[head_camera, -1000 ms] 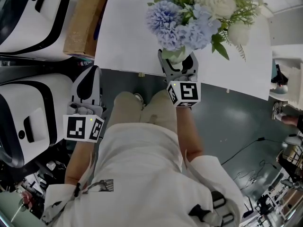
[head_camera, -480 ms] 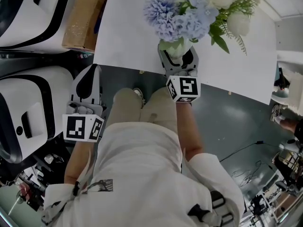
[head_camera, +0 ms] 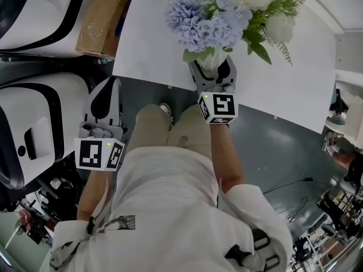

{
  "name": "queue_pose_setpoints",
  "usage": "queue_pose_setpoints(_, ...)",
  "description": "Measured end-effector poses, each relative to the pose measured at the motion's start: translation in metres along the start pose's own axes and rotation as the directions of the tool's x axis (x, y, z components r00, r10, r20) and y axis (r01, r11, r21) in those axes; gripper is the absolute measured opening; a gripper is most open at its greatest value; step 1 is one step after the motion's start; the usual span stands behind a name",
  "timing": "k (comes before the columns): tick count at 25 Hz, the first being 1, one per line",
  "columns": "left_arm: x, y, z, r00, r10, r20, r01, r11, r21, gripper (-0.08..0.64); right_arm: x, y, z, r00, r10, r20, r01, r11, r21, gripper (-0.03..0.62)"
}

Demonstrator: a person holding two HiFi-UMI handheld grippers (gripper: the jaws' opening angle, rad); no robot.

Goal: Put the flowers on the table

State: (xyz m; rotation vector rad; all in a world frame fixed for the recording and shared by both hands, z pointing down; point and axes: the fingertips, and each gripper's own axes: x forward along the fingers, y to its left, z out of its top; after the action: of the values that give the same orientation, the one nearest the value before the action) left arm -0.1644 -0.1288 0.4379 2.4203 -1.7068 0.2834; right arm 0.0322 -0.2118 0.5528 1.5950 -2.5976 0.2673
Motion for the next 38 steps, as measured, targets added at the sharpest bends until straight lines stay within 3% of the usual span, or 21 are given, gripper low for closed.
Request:
queue_pose_setpoints(4, 0.015, -0.002, -0.011, 1.000, 0.016, -0.010, -0.016, 1.000, -0.015, 0.015, 0.007, 0.000, -0.010, 0.999, 0.049, -0.021, -0.050, 0.997, -0.053, 0.364)
queue_pose_setpoints(10, 0.009, 0.005, -0.011, 1.000, 0.018, -0.003, -0.018, 0.999, -0.033, 0.015, 0.010, 0.020, -0.012, 0.996, 0.068, -0.056, -0.071, 0.996, -0.054, 0.364)
queue_pose_setpoints(18, 0.007, 0.013, -0.007, 1.000, 0.005, -0.002, -0.005, 0.999, -0.043, 0.015, 0.010, 0.026, -0.010, 0.998, 0.008, -0.064, -0.010, 0.999, -0.033, 0.365)
queue_pose_setpoints(24, 0.025, -0.004, -0.003, 1.000, -0.025, -0.008, 0.025, 0.999, -0.033, 0.015, 0.000, 0.005, -0.013, 0.998, -0.037, -0.053, 0.035, 0.999, -0.032, 0.365)
queue_pose_setpoints(29, 0.008, 0.010, -0.007, 0.999, -0.053, -0.009, 0.053, 0.998, -0.035, 0.015, -0.009, 0.028, -0.016, 0.997, -0.066, -0.044, 0.065, 0.997, -0.029, 0.365)
queue_pose_setpoints(38, 0.017, 0.010, 0.000, 0.995, -0.099, -0.013, 0.099, 0.995, -0.030, 0.015, -0.007, 0.020, -0.015, 0.992, -0.113, -0.060, 0.111, 0.993, -0.039, 0.365)
